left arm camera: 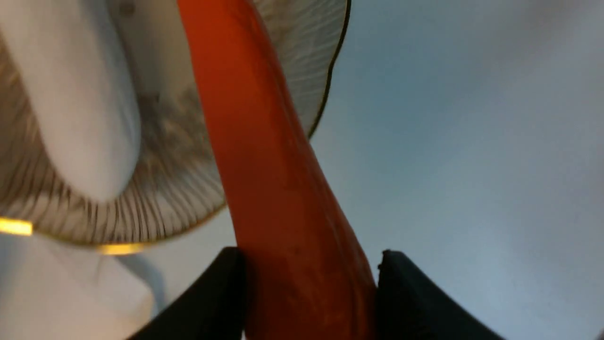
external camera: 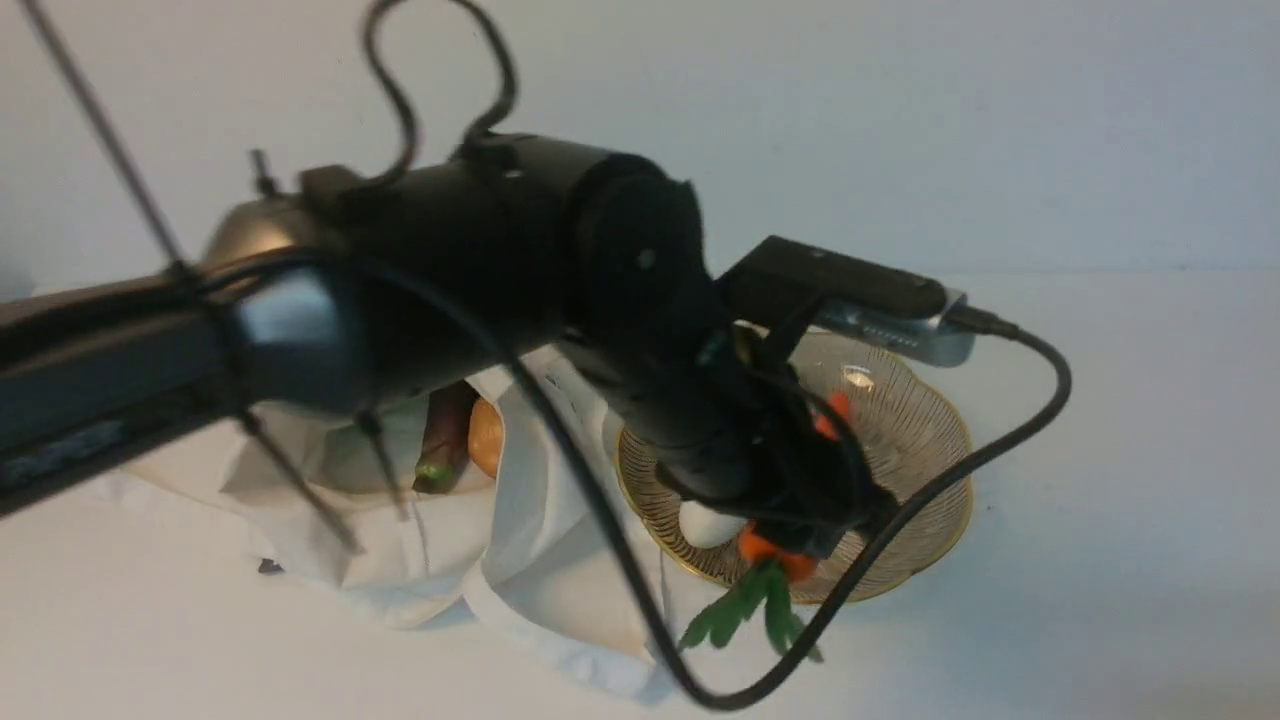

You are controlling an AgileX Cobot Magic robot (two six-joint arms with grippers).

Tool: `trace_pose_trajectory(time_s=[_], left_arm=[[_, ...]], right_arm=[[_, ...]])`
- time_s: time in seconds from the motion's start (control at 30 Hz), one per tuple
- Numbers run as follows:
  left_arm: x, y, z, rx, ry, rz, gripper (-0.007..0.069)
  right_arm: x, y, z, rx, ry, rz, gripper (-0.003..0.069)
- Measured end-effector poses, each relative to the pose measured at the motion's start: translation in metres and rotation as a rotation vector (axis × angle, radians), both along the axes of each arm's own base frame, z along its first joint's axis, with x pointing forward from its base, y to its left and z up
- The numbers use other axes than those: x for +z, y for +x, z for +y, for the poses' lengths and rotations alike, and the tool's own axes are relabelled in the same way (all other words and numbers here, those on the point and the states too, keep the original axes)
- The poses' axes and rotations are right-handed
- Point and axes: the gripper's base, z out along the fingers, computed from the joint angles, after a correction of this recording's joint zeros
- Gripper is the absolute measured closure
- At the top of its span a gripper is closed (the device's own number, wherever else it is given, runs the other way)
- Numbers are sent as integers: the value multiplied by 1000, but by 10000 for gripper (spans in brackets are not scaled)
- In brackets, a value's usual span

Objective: Take vegetables from cloth bag on white table place on plate.

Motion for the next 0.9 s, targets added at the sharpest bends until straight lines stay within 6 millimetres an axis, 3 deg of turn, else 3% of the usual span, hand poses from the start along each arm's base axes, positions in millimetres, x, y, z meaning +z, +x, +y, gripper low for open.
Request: trace_pose_trajectory(time_s=[0.17, 0.37, 0.5, 0.6, 0.67, 0.8, 0.9], left_arm=[[-32, 39, -33, -15, 54, -45, 302], [-49, 65, -47, 38, 98, -102, 277], [-57, 75, -51, 86, 123, -124, 171], [-57, 78, -47, 120, 168, -134, 34], [-53, 77, -44, 121, 198, -126, 22], [-29, 74, -30, 120, 306, -166, 110], [28, 70, -4, 180, 398, -323, 399]], right_arm=[[0, 0, 0, 0, 0, 0, 669], [0, 0, 0, 0, 0, 0, 669], [0, 0, 0, 0, 0, 0, 669], [0, 0, 0, 0, 0, 0, 669], [0, 0, 0, 0, 0, 0, 669], [0, 0, 0, 0, 0, 0, 669], [0, 0, 0, 0, 0, 0, 669]])
